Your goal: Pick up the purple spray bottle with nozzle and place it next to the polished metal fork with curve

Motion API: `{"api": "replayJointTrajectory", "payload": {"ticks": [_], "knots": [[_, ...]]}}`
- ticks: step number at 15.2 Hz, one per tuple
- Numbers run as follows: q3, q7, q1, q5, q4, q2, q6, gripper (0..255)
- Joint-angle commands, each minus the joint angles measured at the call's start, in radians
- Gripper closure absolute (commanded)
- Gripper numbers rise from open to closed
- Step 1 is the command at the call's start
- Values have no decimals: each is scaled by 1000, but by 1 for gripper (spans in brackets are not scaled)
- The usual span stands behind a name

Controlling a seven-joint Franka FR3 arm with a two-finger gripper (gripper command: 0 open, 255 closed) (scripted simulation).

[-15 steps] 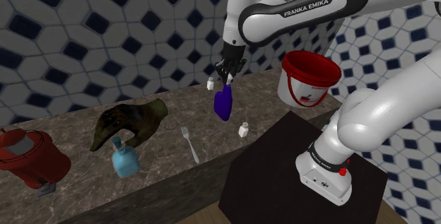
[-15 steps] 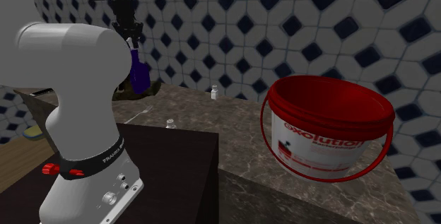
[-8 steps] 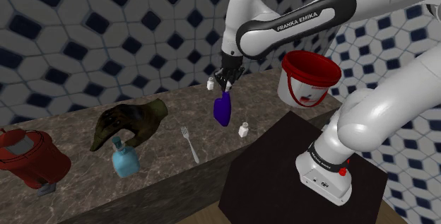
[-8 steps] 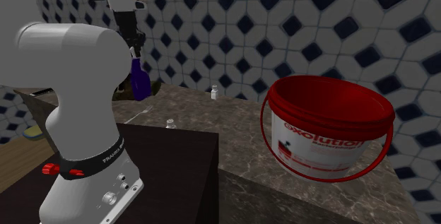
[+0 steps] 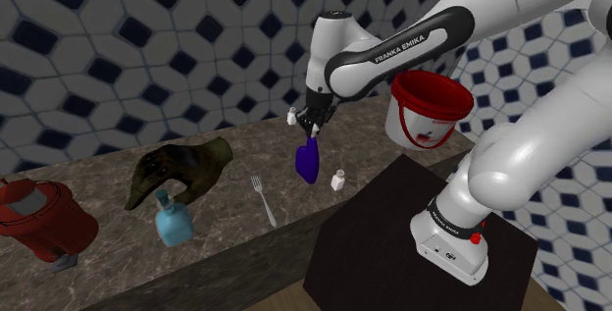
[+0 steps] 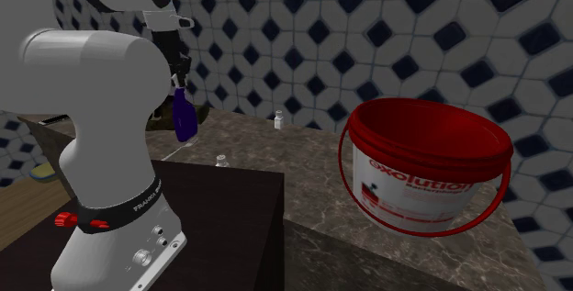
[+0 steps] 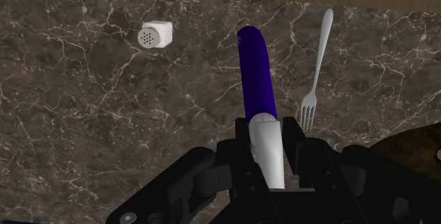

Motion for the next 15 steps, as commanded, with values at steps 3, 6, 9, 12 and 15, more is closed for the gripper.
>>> {"api": "replayJointTrajectory", "payload": {"ticks": [3, 6, 9, 12, 15], "knots": [[4, 9, -2, -8, -22, 39, 61, 255], [6, 16, -4, -17, -36, 71, 107, 255], [8, 24, -6, -28, -47, 106, 153, 255], [9, 35, -8, -41, -57, 143, 198, 255], [9, 47, -10, -57, -64, 182, 244, 255]]}}
